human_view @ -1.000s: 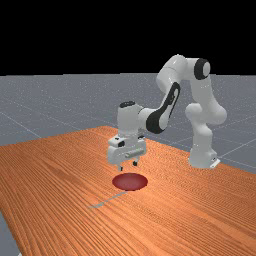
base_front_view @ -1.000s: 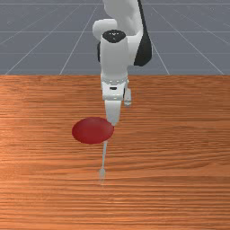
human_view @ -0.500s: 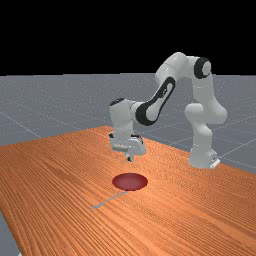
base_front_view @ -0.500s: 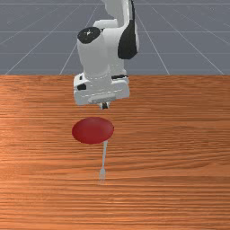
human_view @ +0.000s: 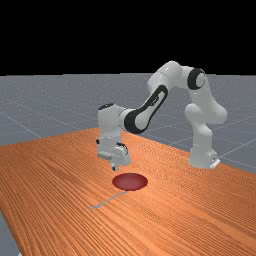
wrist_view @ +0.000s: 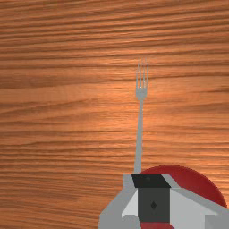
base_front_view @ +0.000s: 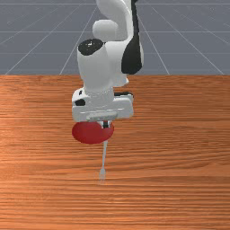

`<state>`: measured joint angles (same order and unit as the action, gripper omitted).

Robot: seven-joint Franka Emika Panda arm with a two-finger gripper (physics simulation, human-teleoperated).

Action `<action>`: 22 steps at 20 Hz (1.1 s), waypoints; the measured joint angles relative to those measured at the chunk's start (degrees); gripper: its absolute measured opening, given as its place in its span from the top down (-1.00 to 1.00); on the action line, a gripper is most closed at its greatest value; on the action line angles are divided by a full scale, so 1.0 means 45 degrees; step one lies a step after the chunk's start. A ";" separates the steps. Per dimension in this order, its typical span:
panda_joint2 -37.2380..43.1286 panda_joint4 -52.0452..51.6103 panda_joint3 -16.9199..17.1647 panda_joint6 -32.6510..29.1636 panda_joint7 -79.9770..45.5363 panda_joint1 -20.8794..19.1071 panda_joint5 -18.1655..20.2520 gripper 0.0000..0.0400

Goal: Put the fork on the plate

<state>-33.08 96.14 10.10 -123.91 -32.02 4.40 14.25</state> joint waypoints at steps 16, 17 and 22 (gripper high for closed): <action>-0.6050 -0.5594 0.0015 0.0405 -0.1885 -0.0380 0.0155 0.15; -0.6051 -0.5601 0.0009 0.0416 -0.1890 -0.0381 0.0151 0.14; -0.5009 -0.4658 -0.0041 0.0162 -0.1668 -0.0222 0.0179 0.53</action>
<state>-55.62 75.18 9.91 -123.18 -39.53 3.40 15.06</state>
